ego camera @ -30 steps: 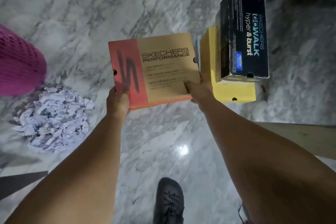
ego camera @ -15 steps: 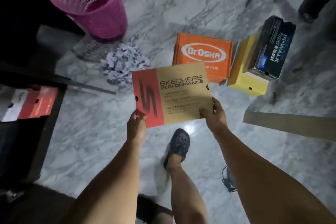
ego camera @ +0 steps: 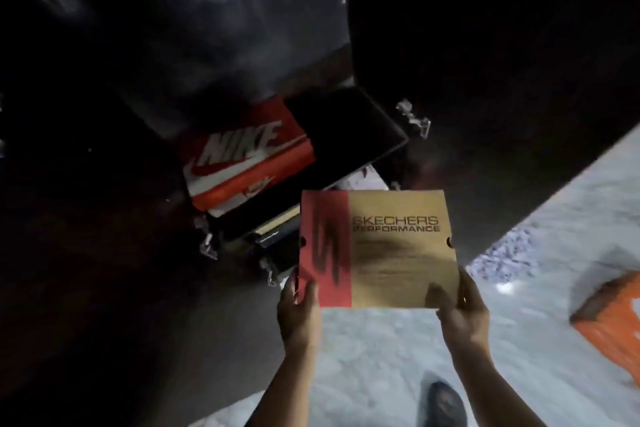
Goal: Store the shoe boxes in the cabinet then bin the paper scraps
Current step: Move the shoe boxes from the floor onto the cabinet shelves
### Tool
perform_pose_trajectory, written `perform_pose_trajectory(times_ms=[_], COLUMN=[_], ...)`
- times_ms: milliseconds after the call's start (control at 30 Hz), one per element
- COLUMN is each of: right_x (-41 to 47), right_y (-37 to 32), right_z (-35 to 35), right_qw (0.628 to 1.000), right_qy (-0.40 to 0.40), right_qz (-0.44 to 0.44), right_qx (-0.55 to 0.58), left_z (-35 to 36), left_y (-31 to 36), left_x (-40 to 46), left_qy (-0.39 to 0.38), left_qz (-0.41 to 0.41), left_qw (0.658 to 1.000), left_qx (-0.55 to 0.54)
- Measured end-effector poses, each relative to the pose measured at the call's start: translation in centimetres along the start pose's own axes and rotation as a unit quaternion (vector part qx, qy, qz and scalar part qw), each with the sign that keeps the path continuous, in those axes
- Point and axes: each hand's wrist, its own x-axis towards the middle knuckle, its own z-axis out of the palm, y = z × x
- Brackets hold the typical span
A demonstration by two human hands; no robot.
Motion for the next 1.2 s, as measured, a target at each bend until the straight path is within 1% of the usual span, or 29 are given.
perform_pose_trajectory(times_ms=[67, 100, 167, 200, 300, 367, 467, 567, 667, 767, 833, 967, 1033, 1133, 1167, 1200], right_x=[1.0, 1.9, 4.0, 5.3, 7.9, 10.0, 12.5, 14.3, 15.3, 15.2, 14.8, 14.6, 14.5, 13.8, 13.3, 12.8], right_y=[-4.2, -6.3, -10.0, -11.5, -16.5, -19.1, -20.9, -21.0, -21.3, -20.8, -20.2, -19.7, -20.2, -21.1, -21.4, -21.3], right_z=[3.3, 4.9, 8.2, 9.9, 15.2, 19.0, 24.1, 28.1, 31.1, 32.9, 33.5, 33.6, 33.4, 33.0, 32.5, 31.9], right_qw=[0.999, 0.998, 0.995, 0.993, 0.985, 0.974, 0.948, 0.937, 0.939, 0.938, 0.943, 0.945, 0.942, 0.944, 0.945, 0.948], right_qy=[-0.014, -0.007, -0.004, -0.019, -0.091, -0.151, -0.231, -0.265, -0.265, -0.278, -0.27, -0.25, -0.253, -0.247, -0.245, -0.241], right_qz=[-0.041, -0.064, -0.097, -0.112, -0.147, -0.169, -0.207, -0.207, -0.208, -0.207, -0.197, -0.207, -0.204, -0.17, -0.151, -0.133], right_qx=[0.024, 0.025, 0.023, 0.019, -0.011, -0.024, -0.076, -0.097, -0.067, -0.034, -0.017, -0.045, -0.085, -0.14, -0.154, -0.161], left_z=[-1.4, -1.9, -2.7, -3.1, -3.9, -4.3, -4.9, -5.2, -5.5, -6.2, -6.4, -6.2, -6.1, -5.5, -5.1, -4.5], left_y=[2.6, 3.7, 5.7, 6.7, 9.5, 10.9, 11.6, 11.1, 11.0, 11.4, 11.6, 11.5, 11.7, 12.8, 13.2, 13.2], left_x=[1.8, 2.8, 4.9, 6.0, 10.0, 13.0, 17.3, 20.9, 23.7, 25.8, 26.2, 26.4, 26.4, 25.0, 23.9, 22.8], left_qy=[0.035, 0.049, 0.082, 0.107, 0.187, 0.234, 0.264, 0.281, 0.279, 0.288, 0.292, 0.298, 0.301, 0.281, 0.276, 0.271], left_qz=[0.051, 0.072, 0.093, 0.096, 0.108, 0.112, 0.105, 0.091, 0.097, 0.069, 0.056, 0.02, -0.009, -0.078, -0.1, -0.118], left_qw=[0.995, 0.991, 0.981, 0.976, 0.953, 0.942, 0.938, 0.94, 0.939, 0.936, 0.932, 0.928, 0.919, 0.892, 0.886, 0.889], left_qx=[-0.073, -0.103, -0.15, -0.166, -0.211, -0.213, -0.199, -0.17, -0.177, -0.188, -0.207, -0.224, -0.256, -0.345, -0.358, -0.351])
